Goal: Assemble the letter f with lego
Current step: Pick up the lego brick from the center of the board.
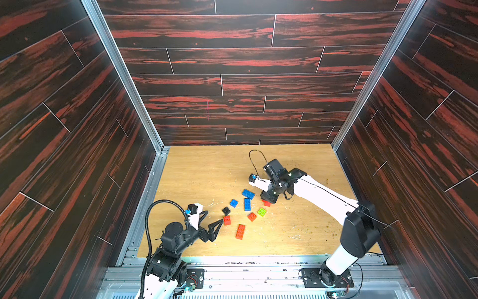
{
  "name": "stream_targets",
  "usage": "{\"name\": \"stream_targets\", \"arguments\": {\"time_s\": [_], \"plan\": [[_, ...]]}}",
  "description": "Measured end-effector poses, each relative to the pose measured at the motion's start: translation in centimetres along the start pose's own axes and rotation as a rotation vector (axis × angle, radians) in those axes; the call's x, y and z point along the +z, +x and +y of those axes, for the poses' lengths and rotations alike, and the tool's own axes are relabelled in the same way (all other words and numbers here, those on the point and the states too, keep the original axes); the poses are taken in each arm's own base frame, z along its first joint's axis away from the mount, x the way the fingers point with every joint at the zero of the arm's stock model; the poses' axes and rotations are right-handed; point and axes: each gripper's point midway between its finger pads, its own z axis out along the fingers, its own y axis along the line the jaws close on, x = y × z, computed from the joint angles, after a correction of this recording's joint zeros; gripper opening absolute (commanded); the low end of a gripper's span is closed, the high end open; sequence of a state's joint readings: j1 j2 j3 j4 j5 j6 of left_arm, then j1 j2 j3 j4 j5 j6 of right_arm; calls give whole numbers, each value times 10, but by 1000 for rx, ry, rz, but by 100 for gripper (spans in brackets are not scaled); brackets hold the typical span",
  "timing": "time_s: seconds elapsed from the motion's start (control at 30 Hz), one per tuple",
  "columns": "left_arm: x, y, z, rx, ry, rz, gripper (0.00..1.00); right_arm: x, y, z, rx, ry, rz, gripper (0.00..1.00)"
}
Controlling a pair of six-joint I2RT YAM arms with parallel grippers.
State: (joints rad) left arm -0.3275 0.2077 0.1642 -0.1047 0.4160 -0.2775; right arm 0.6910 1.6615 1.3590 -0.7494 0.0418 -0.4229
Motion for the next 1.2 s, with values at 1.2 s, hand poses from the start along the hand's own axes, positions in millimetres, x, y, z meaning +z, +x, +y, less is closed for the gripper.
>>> {"name": "stream_targets", "arguments": {"time_s": [1.2], "plan": [[0, 0, 0, 0, -1, -1, 100, 67, 48, 35, 97, -103, 147, 44]]}}
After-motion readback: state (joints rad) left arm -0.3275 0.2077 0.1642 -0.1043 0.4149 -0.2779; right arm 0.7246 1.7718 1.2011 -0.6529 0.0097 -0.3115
